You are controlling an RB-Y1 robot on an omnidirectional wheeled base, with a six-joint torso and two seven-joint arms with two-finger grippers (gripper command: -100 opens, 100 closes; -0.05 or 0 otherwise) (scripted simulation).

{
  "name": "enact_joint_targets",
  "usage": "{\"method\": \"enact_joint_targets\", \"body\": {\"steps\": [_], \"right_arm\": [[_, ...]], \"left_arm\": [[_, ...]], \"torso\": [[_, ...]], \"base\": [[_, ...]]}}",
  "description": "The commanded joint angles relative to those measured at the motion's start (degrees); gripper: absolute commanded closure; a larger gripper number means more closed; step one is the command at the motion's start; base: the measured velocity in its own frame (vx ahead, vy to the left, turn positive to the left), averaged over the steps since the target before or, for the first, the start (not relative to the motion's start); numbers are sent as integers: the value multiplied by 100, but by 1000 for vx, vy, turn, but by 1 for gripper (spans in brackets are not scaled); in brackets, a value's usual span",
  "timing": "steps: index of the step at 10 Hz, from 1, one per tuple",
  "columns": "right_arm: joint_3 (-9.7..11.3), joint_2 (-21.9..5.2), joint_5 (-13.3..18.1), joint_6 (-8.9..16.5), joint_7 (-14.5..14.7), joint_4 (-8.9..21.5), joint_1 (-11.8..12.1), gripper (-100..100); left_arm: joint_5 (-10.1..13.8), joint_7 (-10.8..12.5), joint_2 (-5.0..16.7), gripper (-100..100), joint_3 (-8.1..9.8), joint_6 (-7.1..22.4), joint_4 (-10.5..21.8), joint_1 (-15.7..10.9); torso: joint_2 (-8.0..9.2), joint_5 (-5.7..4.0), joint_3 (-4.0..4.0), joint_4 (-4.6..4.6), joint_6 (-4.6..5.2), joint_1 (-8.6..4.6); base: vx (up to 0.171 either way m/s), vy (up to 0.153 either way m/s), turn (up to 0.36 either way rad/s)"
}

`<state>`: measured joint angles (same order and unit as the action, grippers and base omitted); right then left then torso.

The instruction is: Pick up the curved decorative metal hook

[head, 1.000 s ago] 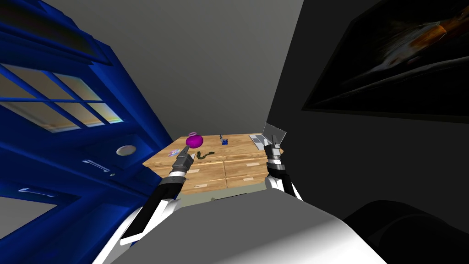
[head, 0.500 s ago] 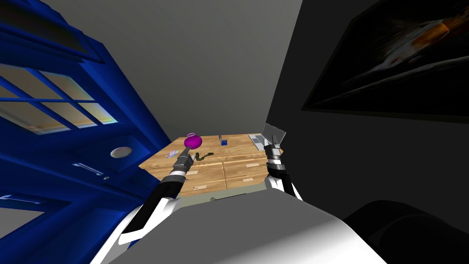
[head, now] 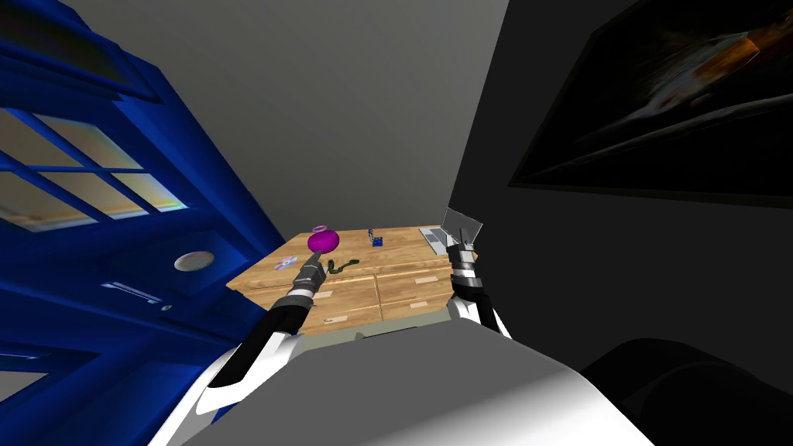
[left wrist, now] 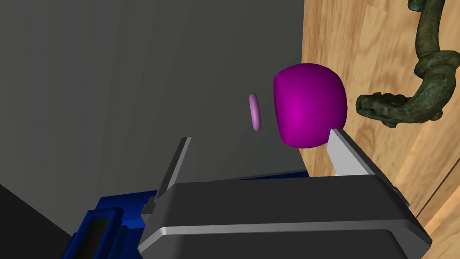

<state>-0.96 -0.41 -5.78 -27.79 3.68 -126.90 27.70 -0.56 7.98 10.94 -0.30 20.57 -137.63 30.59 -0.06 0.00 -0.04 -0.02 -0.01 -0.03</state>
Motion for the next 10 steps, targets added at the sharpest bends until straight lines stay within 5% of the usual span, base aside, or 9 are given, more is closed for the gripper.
{"method": "enact_joint_targets", "body": {"steps": [1, 10], "right_arm": [[0, 0, 0, 0, 0, 0, 0, 0], [0, 0, 0, 0, 0, 0, 0, 0]], "left_arm": [[-8, -9, -5, -100, 20, 193, 2, -35], [-95, -126, -100, -100, 233, 1443, -48, -171]], "torso": [[0, 0, 0, 0, 0, 0], [1, 0, 0, 0, -1, 0]], "base": [[16, -6, -18], [18, -5, -28]]}}
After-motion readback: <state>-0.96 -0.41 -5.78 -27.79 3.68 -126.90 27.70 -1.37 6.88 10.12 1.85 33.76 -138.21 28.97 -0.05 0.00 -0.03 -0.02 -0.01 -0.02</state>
